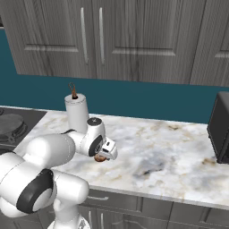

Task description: Place both pans onto different burners. Then place the mushroom and the fish on different pans.

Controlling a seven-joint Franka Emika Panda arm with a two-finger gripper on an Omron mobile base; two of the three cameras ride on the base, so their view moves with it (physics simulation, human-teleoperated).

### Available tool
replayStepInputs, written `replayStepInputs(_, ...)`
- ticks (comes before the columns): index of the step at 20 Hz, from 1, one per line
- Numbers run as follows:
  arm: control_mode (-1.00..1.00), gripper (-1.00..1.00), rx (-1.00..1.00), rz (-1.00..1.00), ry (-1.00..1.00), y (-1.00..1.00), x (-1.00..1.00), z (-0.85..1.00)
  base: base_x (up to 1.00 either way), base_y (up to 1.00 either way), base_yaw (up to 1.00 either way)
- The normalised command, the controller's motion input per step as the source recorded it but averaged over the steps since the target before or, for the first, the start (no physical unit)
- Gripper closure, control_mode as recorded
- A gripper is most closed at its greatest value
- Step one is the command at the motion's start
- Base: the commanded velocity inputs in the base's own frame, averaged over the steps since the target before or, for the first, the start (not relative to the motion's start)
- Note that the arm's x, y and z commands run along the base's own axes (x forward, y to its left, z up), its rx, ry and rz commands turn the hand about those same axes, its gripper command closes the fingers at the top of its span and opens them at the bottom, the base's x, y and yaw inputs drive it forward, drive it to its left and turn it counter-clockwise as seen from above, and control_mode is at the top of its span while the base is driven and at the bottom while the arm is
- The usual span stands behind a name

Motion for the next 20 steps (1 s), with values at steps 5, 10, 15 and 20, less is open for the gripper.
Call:
replayStepInputs(5, -1.00, -1.00, 0.00, 0.00, 0.00, 0.06, 0.00, -0.11, 0.00, 0.00, 0.00)
replayStepInputs(10, -1.00, 1.00, 0.00, 0.00, 0.00, 0.04, 0.00, -0.09, 0.00, 0.00, 0.00)
replayStepInputs(15, -1.00, 1.00, 0.00, 0.00, 0.00, 0.00, 0.07, 0.00, 0.00, 0.00, 0.00)
replayStepInputs(20, -1.00, 1.00, 0.02, 0.00, 0.00, 0.00, 0.00, 0.37, 0.00, 0.00, 0.00)
